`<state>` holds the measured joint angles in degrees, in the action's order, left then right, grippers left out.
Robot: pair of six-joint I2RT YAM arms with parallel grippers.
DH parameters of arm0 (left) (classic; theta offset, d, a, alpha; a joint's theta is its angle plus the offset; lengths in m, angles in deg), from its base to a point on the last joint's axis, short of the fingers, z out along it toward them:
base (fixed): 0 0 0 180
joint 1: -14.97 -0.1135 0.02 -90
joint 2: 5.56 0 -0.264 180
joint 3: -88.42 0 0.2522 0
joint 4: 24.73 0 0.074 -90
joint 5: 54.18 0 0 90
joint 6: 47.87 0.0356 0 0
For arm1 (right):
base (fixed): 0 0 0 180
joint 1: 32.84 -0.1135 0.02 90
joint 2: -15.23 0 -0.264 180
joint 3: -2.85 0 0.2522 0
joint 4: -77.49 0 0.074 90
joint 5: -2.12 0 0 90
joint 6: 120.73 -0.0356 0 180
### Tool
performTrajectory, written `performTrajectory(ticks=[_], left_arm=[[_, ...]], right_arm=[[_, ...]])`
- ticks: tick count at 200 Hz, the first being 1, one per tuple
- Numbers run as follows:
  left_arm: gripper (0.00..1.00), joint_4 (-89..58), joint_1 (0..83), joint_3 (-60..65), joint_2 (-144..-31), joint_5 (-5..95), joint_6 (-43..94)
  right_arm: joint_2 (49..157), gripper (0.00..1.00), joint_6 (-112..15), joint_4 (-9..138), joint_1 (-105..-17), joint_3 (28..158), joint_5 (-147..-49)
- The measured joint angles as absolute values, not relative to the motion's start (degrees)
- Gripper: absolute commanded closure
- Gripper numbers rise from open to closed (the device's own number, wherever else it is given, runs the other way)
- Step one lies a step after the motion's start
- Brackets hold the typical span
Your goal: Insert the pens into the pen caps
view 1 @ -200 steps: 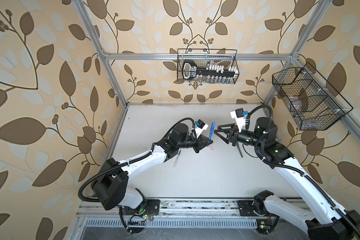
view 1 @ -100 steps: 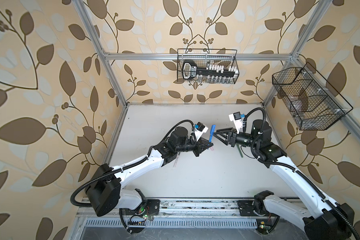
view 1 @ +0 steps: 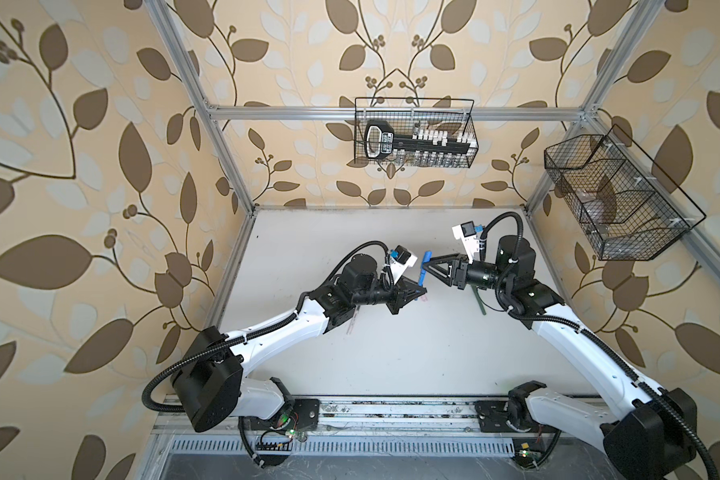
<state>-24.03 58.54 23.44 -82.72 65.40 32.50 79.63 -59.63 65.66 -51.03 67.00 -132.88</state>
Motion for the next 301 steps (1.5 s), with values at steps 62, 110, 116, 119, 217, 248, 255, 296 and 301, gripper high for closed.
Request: performTrajectory(ticks=[62,110,116,119,217,248,255,296,301], left_arm=[[1.0,-22.6,58.6,23.4,-83.1,65.4,32.7],[1.0,-22.1,58.6,23.4,-83.1,65.3,32.8],[1.0,-22.0,58.6,23.4,-83.1,65.3,32.8],[1.0,-22.0,58.6,23.4,-83.1,65.3,32.8],[1.0,-22.0,59.6,23.4,-83.0,57.8,32.7],[1.0,-22.3,59.5,23.0,-83.7,56.0,32.8],[1.0,-22.4,59.4,22.7,-84.3,55.9,32.8],[1.0,-23.8,57.6,22.1,-86.2,56.8,31.5],[1.0,-24.0,57.5,22.1,-86.2,57.0,31.4]], right_arm=[[80.2,0.57,-59.7,65.7,-51.1,69.4,-133.4],[83.0,0.64,-59.8,64.2,-52.3,71.3,-133.6],[83.5,0.66,-59.8,63.7,-52.5,71.4,-133.6],[83.6,0.66,-59.7,63.5,-52.7,71.4,-133.6],[84.6,1.0,-56.6,61.4,-54.8,71.8,-129.5],[84.7,1.0,-56.7,65.2,-55.9,70.3,-126.5],[84.7,1.0,-56.8,66.2,-56.1,69.8,-125.4],[86.2,1.0,-59.2,71.8,-57.0,68.1,-121.1],[86.2,1.0,-59.2,71.8,-57.0,68.1,-120.9]])
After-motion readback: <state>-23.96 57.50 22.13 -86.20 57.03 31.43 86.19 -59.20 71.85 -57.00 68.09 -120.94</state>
